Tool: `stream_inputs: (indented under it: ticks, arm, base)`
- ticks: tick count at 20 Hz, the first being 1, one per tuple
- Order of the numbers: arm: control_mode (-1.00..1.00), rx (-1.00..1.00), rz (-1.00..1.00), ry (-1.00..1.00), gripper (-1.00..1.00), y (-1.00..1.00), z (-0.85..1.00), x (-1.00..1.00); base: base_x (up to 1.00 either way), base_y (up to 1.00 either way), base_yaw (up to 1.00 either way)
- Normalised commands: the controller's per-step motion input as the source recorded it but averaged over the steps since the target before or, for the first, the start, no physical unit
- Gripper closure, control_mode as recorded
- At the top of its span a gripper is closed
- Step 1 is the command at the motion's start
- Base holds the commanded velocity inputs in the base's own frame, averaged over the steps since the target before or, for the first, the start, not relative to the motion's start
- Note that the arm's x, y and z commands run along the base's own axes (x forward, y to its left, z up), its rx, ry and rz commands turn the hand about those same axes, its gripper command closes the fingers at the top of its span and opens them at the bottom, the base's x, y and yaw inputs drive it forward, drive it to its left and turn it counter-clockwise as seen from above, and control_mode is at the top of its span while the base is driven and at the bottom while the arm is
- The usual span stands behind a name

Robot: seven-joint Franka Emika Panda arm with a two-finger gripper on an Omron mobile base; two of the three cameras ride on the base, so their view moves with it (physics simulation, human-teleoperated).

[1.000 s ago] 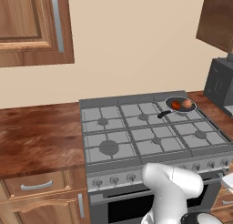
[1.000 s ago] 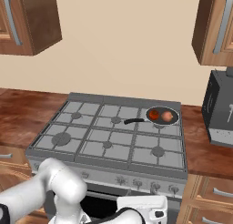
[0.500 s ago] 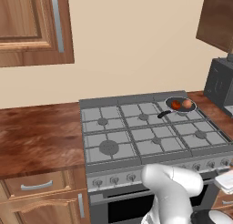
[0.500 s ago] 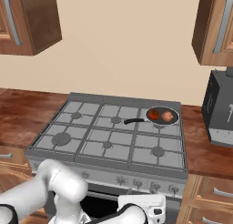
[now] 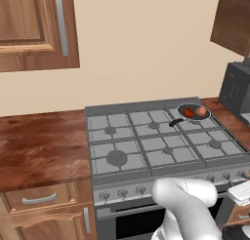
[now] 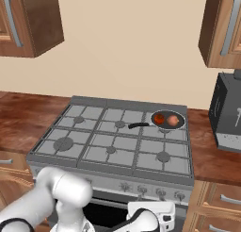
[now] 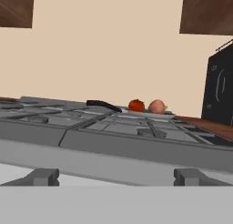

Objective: Place the pan on the rear right burner on the stove. Then place the tomato and the onion in the pan and turn on the rear right burner.

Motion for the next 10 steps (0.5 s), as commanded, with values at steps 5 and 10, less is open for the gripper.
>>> stream_inputs:
  ticks: [5,10]
  arm:
    - [-1.00,0.00,0.00,0.00,-1.00,-0.13,-0.30,0.18]
    - [-1.00,0.00,0.00,0.00,-1.00,-0.06,-0.27,0.24]
  base:
    - [0.00,0.00,0.00]
    - [0.00,0.00,0.00]
